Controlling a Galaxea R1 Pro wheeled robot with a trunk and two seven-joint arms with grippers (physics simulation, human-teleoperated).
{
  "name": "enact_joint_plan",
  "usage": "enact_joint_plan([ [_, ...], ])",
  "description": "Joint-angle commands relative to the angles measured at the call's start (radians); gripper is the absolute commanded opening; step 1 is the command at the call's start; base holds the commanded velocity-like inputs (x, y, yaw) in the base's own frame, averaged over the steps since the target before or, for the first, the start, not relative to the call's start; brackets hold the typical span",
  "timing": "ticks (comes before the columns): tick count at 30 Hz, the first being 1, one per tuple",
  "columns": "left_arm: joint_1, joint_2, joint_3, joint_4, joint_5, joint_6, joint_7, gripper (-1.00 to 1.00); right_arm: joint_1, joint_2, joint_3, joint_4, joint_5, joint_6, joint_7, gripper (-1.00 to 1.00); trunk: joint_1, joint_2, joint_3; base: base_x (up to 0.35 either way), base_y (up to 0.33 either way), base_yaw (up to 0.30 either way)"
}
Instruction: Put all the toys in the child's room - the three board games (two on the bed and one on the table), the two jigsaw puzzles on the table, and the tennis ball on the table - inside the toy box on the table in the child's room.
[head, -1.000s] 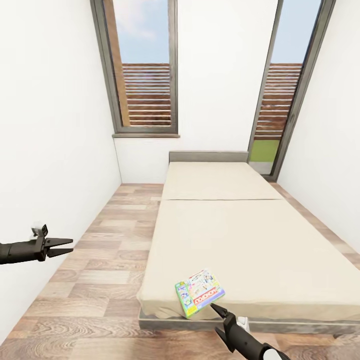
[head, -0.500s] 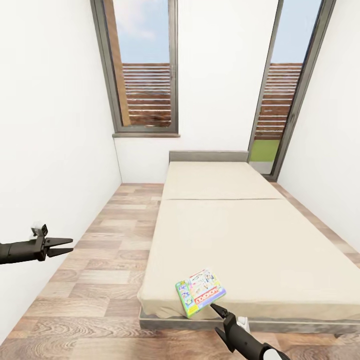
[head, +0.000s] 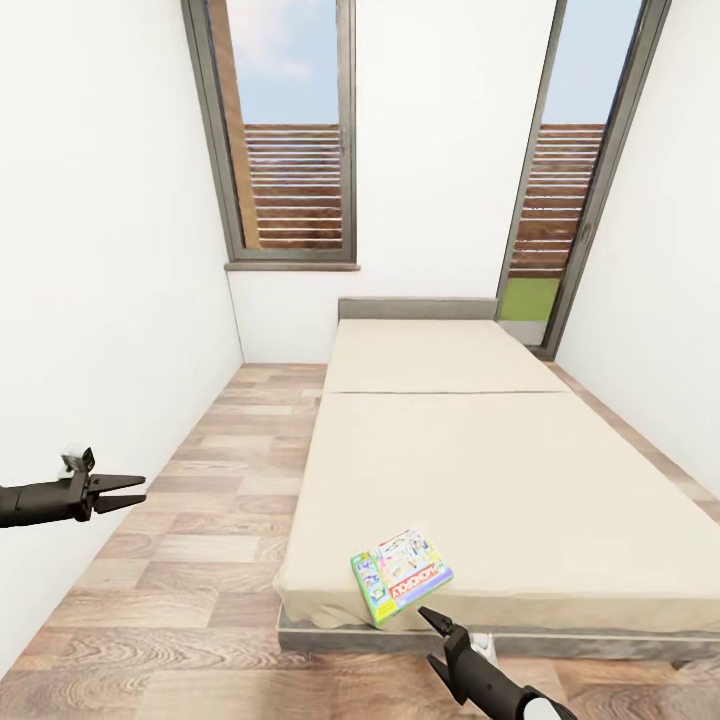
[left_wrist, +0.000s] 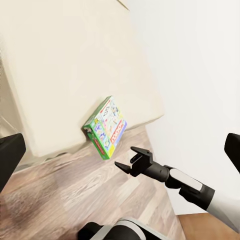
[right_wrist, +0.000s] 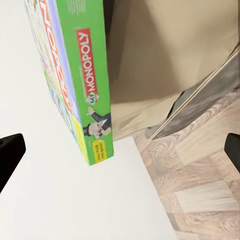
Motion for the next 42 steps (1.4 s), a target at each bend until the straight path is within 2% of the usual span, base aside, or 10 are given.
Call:
enact_joint_plan([
  [1, -0.001, 0.001, -0.006, 0.001, 0.004, 0.011, -0.005, 1.00, -0.001, 0.002, -0.005, 0.000, -0.004, 0.007, 0.000, 1.00, 0.004, -0.008, -0.004, 0.000, 0.000, 0.000],
  [17, -0.001, 0.001, -0.003, 0.000, 0.003, 0.008, -0.005, 1.00, -0.001, 0.005, -0.005, -0.001, -0.002, 0.005, -0.005, 1.00, 0.008, -0.015, -0.007, 0.003, 0.003, 0.000],
  [42, -0.001, 0.000, 0.000, 0.000, 0.002, 0.007, -0.005, 1.00, -0.001, 0.007, -0.005, -0.001, -0.002, 0.004, -0.007, 1.00, 0.008, -0.015, -0.007, 0.090, 0.074, 0.000],
])
